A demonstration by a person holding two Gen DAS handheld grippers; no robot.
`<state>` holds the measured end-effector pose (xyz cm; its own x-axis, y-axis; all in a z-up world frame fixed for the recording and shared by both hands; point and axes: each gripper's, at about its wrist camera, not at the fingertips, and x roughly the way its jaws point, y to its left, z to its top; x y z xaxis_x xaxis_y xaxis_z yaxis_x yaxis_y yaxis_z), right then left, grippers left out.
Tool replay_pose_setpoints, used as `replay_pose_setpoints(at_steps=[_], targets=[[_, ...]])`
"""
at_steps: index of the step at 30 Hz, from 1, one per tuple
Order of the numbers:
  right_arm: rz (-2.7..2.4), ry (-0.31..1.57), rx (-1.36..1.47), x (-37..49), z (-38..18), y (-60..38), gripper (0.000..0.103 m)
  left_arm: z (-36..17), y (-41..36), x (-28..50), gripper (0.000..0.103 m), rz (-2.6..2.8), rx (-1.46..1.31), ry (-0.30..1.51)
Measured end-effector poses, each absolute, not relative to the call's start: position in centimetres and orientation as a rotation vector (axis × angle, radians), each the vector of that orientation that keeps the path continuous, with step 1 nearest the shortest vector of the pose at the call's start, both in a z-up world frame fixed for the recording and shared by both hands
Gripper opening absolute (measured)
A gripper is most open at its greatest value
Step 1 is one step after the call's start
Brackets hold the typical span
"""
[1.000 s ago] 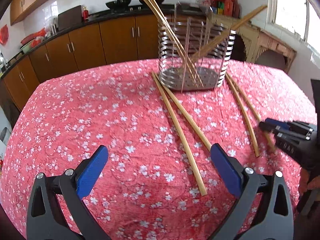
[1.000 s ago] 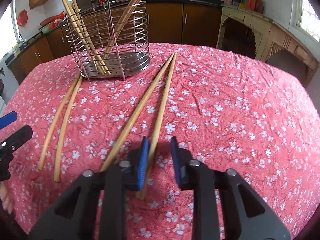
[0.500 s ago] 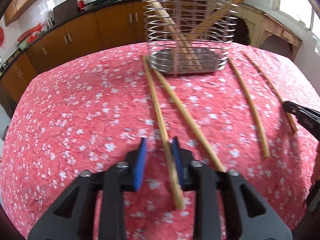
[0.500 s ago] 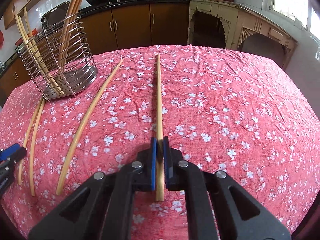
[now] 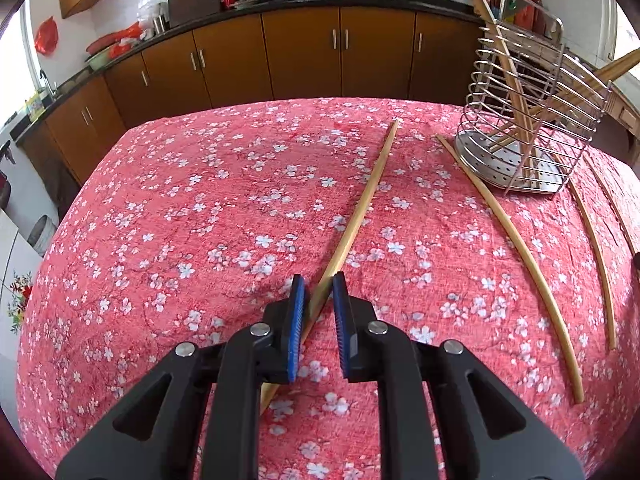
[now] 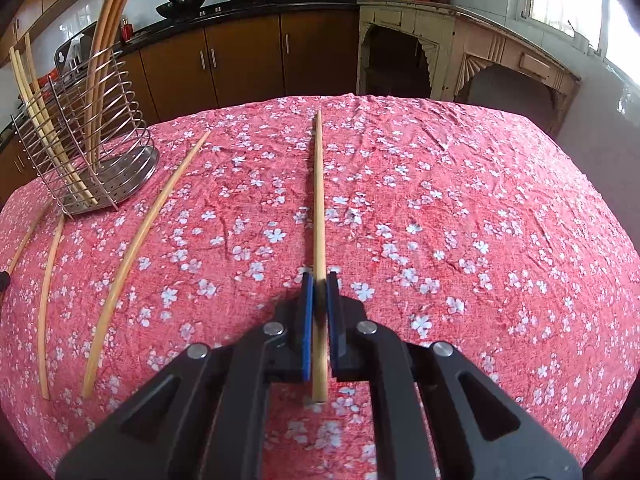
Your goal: Organize utensils
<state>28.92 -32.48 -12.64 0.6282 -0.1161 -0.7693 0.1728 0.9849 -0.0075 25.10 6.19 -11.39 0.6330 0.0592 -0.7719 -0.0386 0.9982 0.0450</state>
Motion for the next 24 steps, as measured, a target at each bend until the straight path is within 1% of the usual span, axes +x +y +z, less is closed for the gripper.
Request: replay_pose_setpoints(at_steps=[2,5,11,13,14,15,16,17,18,20,24], targets=[[-0.164,0.876,0.072,28.9,-12.7,-32.4,0.008,-11.4,6.5,24.5,0.016,0.044,-0.006,0.883],[-0.168,0.877,0.064,28.8,-12.7,-32.4,0.008,-11.4,6.1,23.3,0.022,0.023,-0.01,0.884],[-0.178,0.879,0.04,28.7,-12.7,-31.5,0.008,-11.3,4.0,22.3,0.022,-0.1,-0.075,0.906],[-0.174,0.879,0.046,28.8,-12.7,-31.6,0.008,-11.3,3.1,22.0,0.022,-0.103,-0.036,0.912],[-0.173,0.879,0.049,28.8,-12.7,-31.7,0.008,-11.3,2.6,21.9,0.025,-0.085,0.007,0.907],[-0.172,0.879,0.051,28.8,-12.7,-31.7,0.008,-11.3,2.4,21.8,0.031,-0.075,0.036,0.9],[-0.171,0.879,0.051,28.8,-12.7,-31.8,0.008,-11.4,2.3,21.7,0.04,-0.062,0.057,0.898],[-0.172,0.879,0.051,28.8,-12.7,-31.8,0.008,-11.5,2.1,21.7,0.066,-0.033,0.08,0.892],[-0.172,0.879,0.049,28.8,-12.7,-31.8,0.009,-11.6,2.3,21.8,0.08,-0.013,0.08,0.897],[-0.174,0.879,0.045,28.9,-12.7,-31.8,0.009,-11.8,3.0,21.9,0.082,-0.029,0.025,0.918],[-0.169,0.878,0.062,28.9,-12.8,-32.0,0.01,-11.8,3.0,21.8,0.084,-0.029,0.034,0.919]])
